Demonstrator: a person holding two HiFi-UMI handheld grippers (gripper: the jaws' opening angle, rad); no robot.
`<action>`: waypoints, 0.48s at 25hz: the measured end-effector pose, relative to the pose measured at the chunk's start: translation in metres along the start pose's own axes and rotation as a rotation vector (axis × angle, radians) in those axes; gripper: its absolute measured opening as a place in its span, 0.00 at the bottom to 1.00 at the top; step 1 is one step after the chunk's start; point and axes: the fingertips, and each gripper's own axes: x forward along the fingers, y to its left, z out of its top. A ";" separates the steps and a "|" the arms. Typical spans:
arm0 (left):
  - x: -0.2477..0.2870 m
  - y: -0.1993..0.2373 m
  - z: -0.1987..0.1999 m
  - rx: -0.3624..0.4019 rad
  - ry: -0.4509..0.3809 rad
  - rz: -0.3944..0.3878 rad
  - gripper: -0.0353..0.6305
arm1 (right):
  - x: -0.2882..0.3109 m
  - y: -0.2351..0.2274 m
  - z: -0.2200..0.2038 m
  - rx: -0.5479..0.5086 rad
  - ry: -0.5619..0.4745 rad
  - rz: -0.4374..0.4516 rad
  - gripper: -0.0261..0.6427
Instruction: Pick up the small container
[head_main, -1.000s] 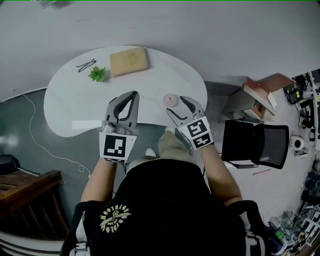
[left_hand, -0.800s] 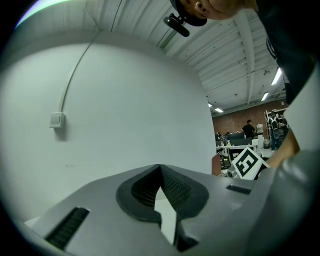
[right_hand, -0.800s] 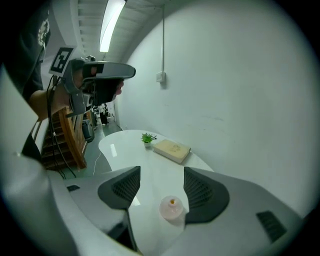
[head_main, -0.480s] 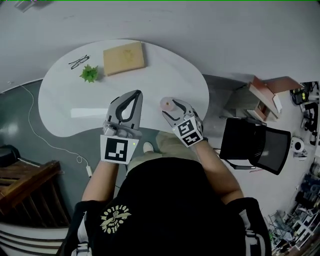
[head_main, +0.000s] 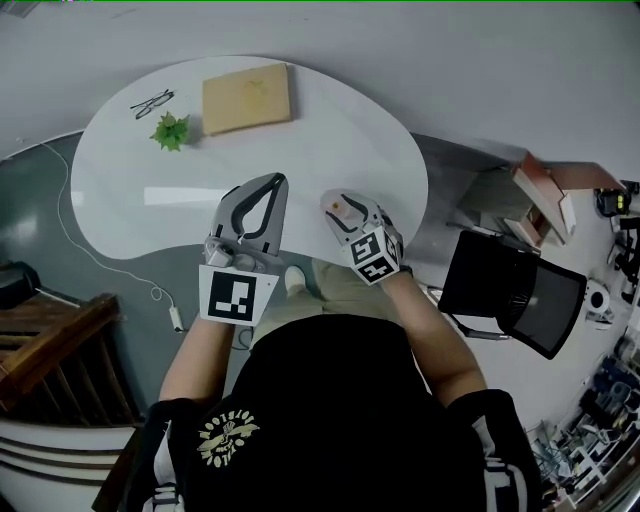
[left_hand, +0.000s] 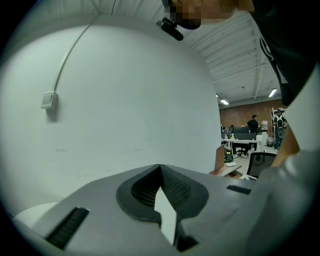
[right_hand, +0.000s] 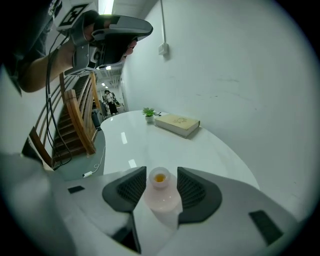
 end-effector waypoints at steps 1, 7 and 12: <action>0.001 0.000 -0.003 0.003 0.010 0.003 0.07 | 0.004 0.000 -0.002 -0.005 0.003 0.004 0.35; -0.003 0.002 -0.017 0.007 0.046 0.018 0.07 | 0.016 0.001 -0.011 -0.028 0.000 0.001 0.33; -0.014 0.002 -0.017 0.019 0.047 0.025 0.07 | 0.016 0.002 -0.006 -0.007 -0.028 -0.027 0.28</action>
